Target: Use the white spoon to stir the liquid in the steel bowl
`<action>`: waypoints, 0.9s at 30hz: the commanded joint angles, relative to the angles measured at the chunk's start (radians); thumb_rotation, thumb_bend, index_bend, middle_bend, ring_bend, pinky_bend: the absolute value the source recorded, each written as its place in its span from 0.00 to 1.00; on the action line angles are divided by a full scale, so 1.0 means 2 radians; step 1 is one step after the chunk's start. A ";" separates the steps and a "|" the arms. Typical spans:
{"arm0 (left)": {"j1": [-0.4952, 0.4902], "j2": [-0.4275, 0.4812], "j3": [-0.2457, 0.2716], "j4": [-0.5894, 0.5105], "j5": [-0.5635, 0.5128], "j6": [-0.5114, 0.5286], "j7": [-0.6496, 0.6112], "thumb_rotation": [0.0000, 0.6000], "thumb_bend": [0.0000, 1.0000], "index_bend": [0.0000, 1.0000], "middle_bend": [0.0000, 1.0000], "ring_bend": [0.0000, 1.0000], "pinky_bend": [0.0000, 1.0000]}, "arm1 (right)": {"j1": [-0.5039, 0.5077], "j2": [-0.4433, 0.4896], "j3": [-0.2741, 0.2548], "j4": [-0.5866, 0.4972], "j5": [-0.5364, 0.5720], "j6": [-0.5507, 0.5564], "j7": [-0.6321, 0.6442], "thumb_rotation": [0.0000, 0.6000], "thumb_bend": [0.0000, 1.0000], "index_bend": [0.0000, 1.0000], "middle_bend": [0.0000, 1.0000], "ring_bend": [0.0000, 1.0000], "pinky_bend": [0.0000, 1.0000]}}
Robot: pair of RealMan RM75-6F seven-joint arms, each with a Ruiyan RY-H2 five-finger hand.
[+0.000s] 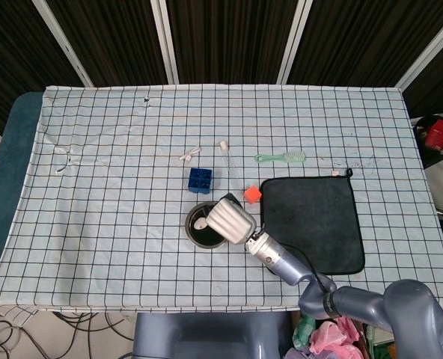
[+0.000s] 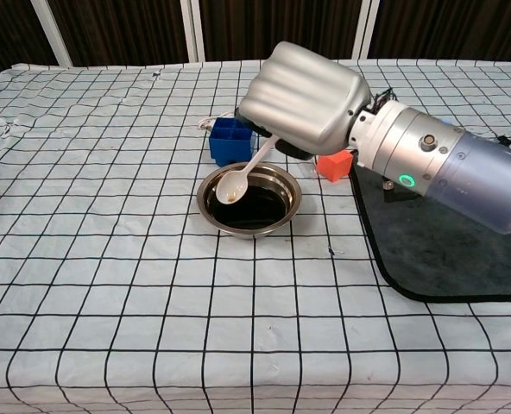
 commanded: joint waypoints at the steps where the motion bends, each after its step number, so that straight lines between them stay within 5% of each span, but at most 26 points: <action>1: 0.000 0.001 0.000 0.001 0.000 -0.001 -0.001 1.00 0.22 0.09 0.00 0.00 0.00 | -0.002 -0.005 -0.002 0.004 0.001 0.000 0.001 1.00 0.37 0.62 0.90 1.00 1.00; 27: 0.001 0.002 0.001 -0.001 0.001 0.000 -0.003 1.00 0.22 0.09 0.00 0.00 0.00 | -0.015 -0.008 -0.014 0.016 -0.003 -0.001 -0.005 1.00 0.37 0.63 0.90 1.00 1.00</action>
